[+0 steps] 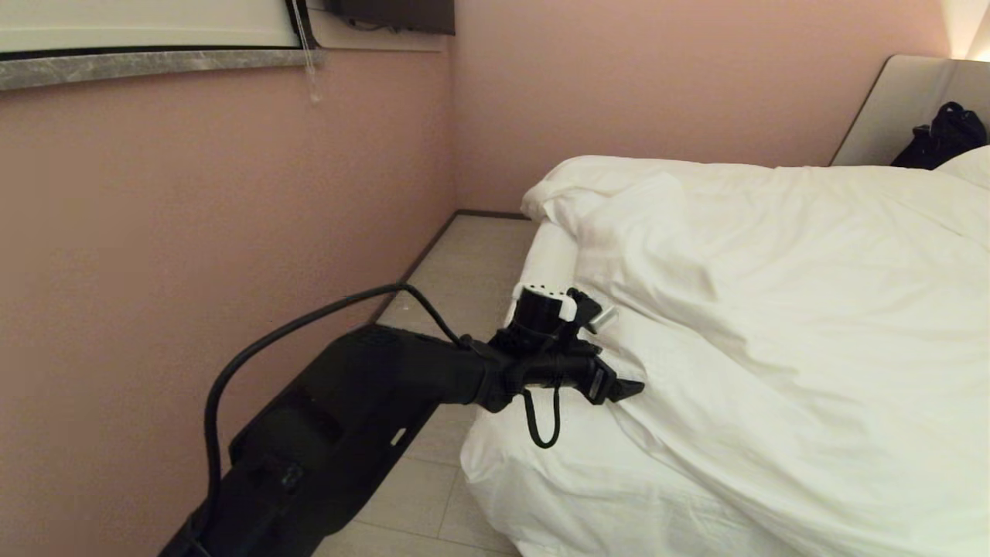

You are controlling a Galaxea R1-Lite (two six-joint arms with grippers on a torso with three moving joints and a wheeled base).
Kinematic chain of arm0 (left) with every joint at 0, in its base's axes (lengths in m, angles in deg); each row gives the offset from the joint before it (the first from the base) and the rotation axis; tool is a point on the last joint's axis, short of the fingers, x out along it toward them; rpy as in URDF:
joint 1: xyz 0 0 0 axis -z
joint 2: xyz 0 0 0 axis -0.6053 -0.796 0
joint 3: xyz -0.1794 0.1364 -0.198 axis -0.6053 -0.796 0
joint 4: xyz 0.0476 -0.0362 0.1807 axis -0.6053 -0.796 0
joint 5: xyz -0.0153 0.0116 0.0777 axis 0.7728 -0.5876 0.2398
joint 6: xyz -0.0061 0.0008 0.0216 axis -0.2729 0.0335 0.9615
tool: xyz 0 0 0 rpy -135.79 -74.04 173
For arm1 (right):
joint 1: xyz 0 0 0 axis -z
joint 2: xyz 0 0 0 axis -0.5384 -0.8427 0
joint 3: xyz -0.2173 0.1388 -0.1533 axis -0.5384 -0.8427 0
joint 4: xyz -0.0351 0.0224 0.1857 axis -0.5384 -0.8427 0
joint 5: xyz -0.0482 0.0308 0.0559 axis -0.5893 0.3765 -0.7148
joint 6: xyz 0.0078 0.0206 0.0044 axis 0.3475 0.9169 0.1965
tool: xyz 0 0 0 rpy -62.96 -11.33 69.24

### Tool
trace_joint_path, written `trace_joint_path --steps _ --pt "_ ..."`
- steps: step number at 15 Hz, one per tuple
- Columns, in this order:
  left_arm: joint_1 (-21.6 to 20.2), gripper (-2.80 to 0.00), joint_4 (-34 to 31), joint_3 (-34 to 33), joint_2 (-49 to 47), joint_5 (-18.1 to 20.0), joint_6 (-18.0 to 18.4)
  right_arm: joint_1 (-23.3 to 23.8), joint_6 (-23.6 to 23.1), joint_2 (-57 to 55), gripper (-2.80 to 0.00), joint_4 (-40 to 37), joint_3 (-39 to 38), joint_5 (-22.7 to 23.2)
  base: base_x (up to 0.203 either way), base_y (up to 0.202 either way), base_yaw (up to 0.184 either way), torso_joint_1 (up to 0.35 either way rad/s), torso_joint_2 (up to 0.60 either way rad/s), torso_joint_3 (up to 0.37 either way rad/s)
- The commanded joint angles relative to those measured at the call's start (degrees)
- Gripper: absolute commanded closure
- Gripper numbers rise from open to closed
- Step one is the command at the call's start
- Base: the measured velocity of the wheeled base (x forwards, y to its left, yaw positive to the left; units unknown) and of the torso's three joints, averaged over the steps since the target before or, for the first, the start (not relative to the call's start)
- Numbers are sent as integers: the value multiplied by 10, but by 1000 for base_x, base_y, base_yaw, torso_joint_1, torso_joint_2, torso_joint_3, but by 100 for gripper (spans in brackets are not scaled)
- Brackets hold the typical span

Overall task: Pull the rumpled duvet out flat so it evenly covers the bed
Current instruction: Hold the folded corner of the quilt

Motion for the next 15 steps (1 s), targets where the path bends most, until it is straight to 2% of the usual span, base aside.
trace_joint_path --steps 1,5,8,15 --pt "3 -280 6 2 -23 1 10 0 0 0 0 0 0 0 0 0 0 0 0 0" --pt "16 -280 10 6 -37 4 14 0 0 -1 0 0 0 0 0 0 0 0 0 0" --pt "27 -280 68 6 -57 3 15 0 0 0 0 0 0 0 0 0 0 0 0 0" --pt "28 -280 73 6 -64 4 30 1 0 -1 0 0 0 0 0 0 0 0 0 0"
